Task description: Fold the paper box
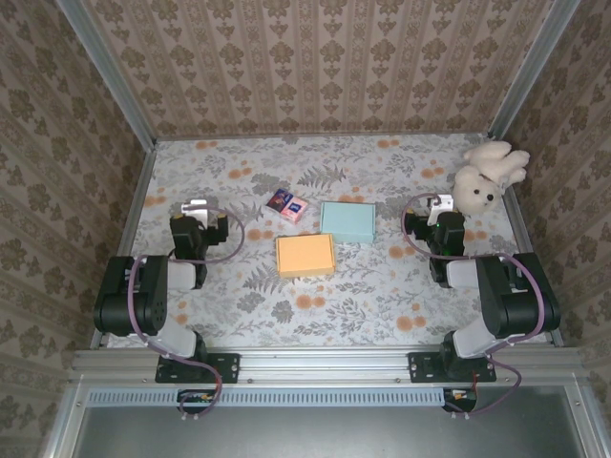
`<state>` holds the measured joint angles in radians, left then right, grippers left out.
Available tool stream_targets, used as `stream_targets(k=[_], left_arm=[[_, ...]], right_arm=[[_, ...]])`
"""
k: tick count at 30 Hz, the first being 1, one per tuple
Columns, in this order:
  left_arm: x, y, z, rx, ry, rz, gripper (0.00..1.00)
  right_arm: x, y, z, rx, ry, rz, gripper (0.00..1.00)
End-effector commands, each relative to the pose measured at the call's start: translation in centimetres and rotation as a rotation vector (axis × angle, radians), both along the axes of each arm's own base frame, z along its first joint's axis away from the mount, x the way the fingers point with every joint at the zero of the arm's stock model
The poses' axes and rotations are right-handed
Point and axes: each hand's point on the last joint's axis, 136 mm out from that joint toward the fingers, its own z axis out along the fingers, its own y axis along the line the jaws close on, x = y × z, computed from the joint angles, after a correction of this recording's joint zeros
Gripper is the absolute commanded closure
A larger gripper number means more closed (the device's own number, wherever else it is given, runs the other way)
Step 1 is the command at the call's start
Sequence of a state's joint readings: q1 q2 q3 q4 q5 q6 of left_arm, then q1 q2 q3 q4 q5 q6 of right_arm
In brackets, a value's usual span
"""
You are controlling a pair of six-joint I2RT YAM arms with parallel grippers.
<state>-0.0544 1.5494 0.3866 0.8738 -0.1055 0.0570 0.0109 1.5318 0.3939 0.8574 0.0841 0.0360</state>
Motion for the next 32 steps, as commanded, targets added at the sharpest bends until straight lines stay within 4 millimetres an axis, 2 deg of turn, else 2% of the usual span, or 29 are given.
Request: stream_targets(k=[1,32], left_arm=[[0.30,0.01,0.90,0.002,-0.028,-0.003,0.00],[0.48,-0.26,0.70,-0.036,-0.010,-0.053,0.00]], right_arm=[[0.32,0.31,0.57,0.005,-0.018,0.011,0.00],[0.34,0.32,0.61,0.005,-0.018,0.011,0.00]])
